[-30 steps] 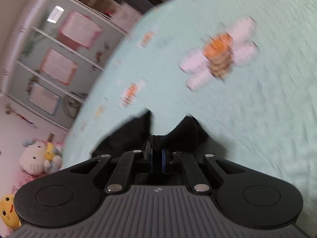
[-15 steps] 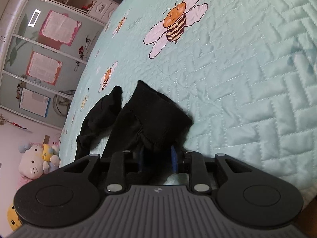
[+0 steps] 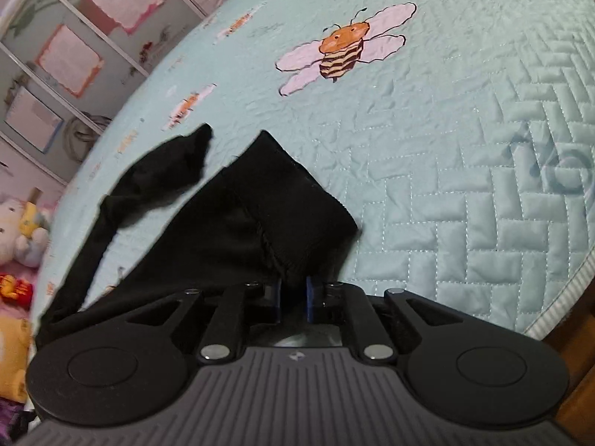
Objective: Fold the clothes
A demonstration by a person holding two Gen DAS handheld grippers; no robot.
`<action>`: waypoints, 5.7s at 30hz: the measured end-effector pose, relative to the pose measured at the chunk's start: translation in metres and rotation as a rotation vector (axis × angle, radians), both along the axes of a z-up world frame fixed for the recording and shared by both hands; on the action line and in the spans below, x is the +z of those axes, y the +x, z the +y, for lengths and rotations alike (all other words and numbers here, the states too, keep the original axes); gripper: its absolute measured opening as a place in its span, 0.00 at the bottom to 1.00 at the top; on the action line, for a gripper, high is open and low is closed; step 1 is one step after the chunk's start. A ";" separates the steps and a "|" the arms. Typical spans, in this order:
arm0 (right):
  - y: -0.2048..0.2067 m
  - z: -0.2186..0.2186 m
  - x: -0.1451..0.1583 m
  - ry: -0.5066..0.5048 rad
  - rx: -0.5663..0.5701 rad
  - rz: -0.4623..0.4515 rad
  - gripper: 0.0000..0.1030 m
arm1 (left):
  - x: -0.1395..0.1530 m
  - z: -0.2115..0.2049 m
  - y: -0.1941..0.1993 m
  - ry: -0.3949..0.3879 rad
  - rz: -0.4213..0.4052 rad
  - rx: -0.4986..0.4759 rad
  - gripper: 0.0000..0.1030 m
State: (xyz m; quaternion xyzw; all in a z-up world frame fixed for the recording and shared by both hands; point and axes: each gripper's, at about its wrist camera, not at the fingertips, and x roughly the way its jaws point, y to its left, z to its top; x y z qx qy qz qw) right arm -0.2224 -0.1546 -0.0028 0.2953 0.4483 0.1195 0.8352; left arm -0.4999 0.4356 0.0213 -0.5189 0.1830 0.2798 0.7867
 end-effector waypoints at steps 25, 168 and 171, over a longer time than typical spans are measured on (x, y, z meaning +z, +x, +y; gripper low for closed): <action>0.085 0.014 0.003 -0.077 0.193 -0.197 0.59 | 0.005 0.008 -0.001 0.044 0.045 0.080 0.62; 0.294 0.135 0.051 -0.176 0.017 -0.386 0.37 | -0.021 -0.146 0.229 0.425 -0.076 -0.722 0.55; 0.284 0.086 0.032 0.081 -0.097 -0.273 0.41 | -0.023 -0.144 0.227 0.417 -0.085 -0.718 0.55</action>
